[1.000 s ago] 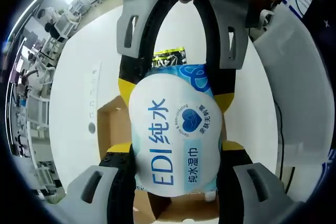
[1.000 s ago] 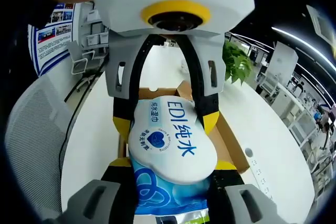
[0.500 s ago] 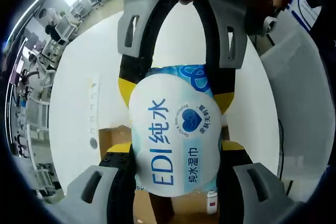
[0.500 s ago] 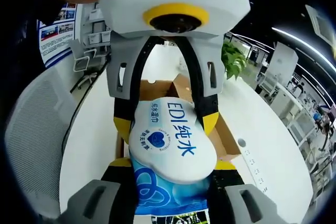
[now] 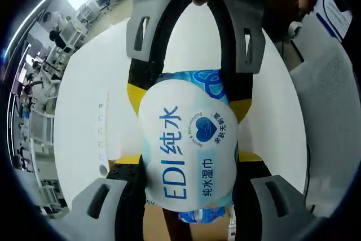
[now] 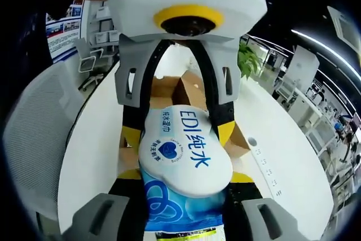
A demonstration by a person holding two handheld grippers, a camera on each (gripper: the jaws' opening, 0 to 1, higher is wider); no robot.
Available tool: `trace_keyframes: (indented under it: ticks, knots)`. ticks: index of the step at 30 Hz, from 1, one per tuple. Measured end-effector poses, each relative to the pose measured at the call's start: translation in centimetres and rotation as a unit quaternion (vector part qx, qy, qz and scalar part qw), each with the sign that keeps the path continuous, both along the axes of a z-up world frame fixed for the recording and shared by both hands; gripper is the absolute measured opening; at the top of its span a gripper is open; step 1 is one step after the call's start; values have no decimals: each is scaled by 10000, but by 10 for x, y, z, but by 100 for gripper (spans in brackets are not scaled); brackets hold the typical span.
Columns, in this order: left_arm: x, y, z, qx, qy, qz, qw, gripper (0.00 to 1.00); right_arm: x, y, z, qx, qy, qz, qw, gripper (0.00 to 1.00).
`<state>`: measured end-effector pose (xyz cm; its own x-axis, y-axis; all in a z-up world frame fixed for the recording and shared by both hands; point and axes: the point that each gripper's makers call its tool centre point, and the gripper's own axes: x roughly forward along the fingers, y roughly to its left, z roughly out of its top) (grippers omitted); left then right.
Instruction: Operate the shoe box by opening the lid, removing the specified soft item, and placing it in the target area until the item is outside and the box remains undamaged.
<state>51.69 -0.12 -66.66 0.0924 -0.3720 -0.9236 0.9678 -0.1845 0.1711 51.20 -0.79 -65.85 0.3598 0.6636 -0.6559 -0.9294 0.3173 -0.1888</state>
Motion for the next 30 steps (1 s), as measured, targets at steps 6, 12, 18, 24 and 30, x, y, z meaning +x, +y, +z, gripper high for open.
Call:
trace_keyframes:
  ticks: [6,12,18,24,30]
  knots:
    - [-1,-15,-13,-120,18,-22,9999,62,0,-13,-11,-96,9,-12,10000,49]
    - [1,-24,-28,-250,37,-46,9997,62,1,-25,-27,-218,13,-16,9998,49]
    - [4,-27,-44,-246,73,-14,9997,62,6,-28,-45,-262,44,42,9996,49]
    - [10,-28,-59,-260,74,57,9996,62,11,-29,-58,-284,61,104,9995,49]
    - [13,-30,-73,-241,105,69,9996,62,12,-29,-72,-304,92,123,9994,49]
